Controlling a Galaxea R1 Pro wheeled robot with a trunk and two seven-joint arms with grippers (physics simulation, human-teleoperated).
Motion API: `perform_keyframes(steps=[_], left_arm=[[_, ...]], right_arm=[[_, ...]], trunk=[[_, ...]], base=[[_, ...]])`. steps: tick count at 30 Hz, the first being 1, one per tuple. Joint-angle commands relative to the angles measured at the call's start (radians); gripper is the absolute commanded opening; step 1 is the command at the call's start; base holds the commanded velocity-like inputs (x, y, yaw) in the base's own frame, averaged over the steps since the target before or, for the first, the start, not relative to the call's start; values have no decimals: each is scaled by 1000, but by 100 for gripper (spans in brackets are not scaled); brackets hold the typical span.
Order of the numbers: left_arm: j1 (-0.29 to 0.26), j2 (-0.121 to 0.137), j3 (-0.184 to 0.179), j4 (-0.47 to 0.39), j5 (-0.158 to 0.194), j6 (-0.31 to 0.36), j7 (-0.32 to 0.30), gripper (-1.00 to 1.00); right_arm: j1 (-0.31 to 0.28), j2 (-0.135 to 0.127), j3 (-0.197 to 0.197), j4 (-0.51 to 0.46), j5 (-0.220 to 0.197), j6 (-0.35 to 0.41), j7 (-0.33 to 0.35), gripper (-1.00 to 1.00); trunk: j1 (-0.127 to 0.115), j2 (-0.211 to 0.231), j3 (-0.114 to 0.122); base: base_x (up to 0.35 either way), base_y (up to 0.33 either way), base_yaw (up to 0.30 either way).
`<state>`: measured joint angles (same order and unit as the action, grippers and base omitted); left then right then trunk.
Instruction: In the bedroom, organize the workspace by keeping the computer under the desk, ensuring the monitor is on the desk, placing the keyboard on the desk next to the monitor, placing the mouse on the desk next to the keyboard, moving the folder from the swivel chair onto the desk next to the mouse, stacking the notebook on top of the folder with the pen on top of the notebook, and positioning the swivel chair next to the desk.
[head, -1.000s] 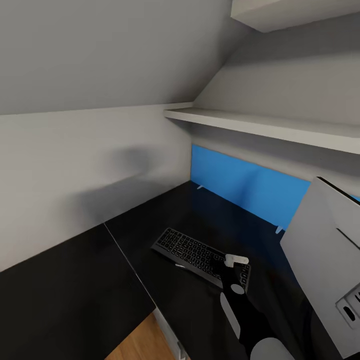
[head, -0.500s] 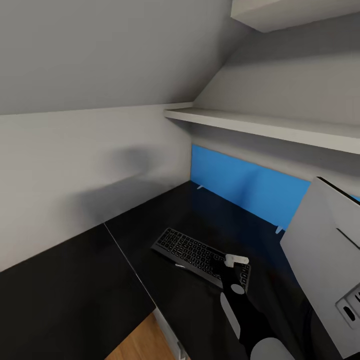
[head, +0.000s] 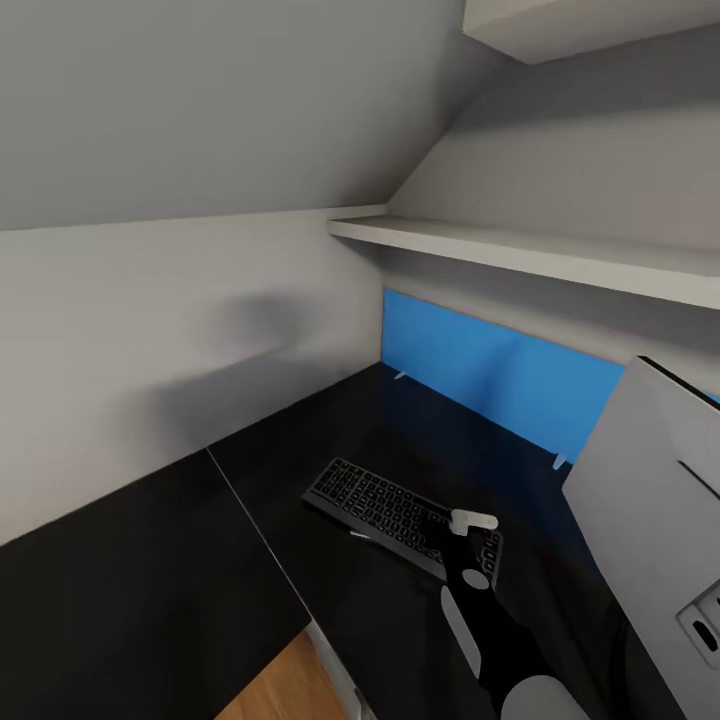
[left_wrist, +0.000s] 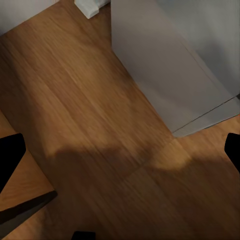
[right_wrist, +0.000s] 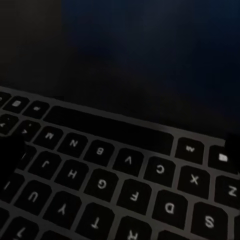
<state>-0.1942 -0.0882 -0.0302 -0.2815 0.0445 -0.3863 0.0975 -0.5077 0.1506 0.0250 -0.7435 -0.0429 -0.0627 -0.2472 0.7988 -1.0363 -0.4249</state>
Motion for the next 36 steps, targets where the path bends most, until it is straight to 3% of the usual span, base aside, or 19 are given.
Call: perform_keyframes(steps=[1, 16, 36], left_arm=[[-1, 0, -4, 1, 5, -3, 4, 100], [-1, 0, -4, 1, 5, -3, 4, 100], [-1, 2, -3, 0, 7, -3, 8, 100]], right_arm=[[-1, 0, 2, 1, -5, -3, -6, 100], [-2, -12, -11, 88, -7, -3, -6, 100], [-2, -18, -13, 108, -8, -2, -5, 100]], trunk=[[0, -1, -1], [0, -1, -1], [0, -1, -1]], base=[[4, 0, 0], [1, 0, 0], [0, 0, 0]])
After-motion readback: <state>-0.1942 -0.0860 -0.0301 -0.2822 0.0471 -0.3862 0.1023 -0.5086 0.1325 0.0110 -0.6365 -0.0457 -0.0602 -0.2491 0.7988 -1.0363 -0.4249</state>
